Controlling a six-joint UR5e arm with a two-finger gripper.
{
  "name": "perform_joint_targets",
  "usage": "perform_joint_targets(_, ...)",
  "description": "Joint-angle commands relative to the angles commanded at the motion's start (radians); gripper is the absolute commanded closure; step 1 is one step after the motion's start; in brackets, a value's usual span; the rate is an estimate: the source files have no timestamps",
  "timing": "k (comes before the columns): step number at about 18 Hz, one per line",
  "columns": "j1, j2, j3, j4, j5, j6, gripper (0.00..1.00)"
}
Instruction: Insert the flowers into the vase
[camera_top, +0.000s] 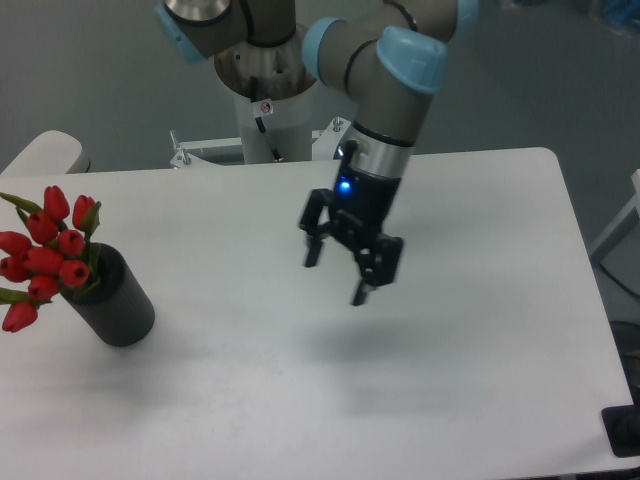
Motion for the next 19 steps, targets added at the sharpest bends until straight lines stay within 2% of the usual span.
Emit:
perform_joint_targets(2,0.002,-0.018,0.055,-0.048,0.026,0.02,0.0)
perform_joint_targets(5,0.002,-0.043,0.138,-0.126,0.126,0.113,0.0)
perform_joint_targets(8,0.003,-0.058,0.184,-0.189,0.183,0.205,0.0)
perform_joint_targets(13,0.005,-0.08,0.235,-0.23,0.19,0.221,0.0)
perform_joint_targets(19,0.006,-0.083,0.238,-0.227,0.19,0.221,0.0)
